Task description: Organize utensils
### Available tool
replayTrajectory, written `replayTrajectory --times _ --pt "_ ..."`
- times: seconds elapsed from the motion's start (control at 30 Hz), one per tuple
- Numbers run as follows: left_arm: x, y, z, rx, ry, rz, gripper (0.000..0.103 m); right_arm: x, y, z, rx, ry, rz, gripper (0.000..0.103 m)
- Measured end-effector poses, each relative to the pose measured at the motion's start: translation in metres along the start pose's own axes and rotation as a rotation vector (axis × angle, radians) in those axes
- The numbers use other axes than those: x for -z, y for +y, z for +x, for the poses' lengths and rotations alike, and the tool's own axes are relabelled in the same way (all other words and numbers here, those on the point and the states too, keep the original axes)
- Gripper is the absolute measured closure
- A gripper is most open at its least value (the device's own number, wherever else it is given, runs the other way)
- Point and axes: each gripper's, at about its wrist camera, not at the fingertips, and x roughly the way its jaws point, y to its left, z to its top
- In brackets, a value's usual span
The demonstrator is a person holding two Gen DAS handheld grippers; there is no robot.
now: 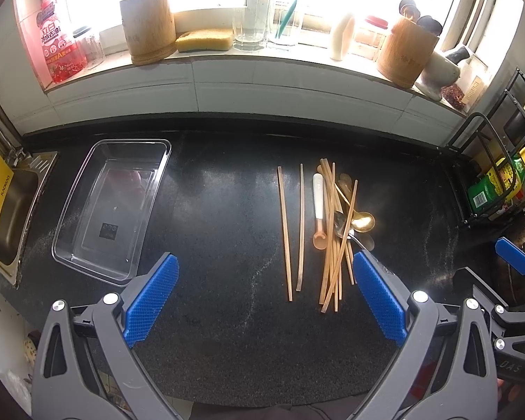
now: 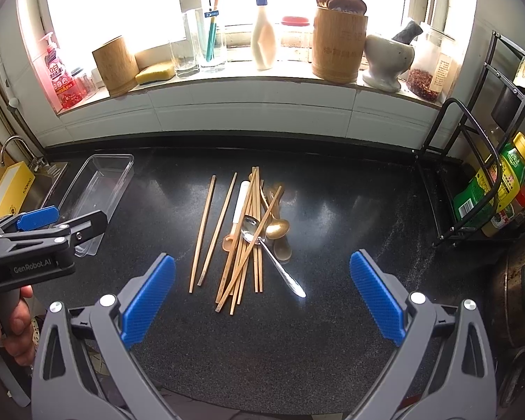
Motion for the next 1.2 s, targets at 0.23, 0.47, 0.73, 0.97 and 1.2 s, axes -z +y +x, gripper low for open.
replayTrajectory --times 0.23,0.47,0.73,0.97,1.2 --pt "-0.007 0.000 0.010 -0.011 0.010 0.000 0.006 -0.009 -0.005 0.011 -0.009 0.012 0.005 0.006" --pt "-0.010 -0.002 0.020 -0.014 0.021 0.019 0.006 -0.012 -0.003 0.018 -0.022 0.021 -0.004 0.006" --pt "-0.013 -0.003 0.036 -0.017 0.038 0.030 0.006 -0.013 -0.009 0.031 -0.031 0.043 0.007 0.006" --pt "-0.010 -0.005 0.091 -0.054 0.054 0.078 0.006 -0.004 -0.019 0.073 -0.045 0.077 -0.063 0.006" --pt "-0.010 -0.005 0.158 -0.087 0.098 0.114 0.006 0.003 -0.024 0.123 -0.074 0.120 -0.134 0.006"
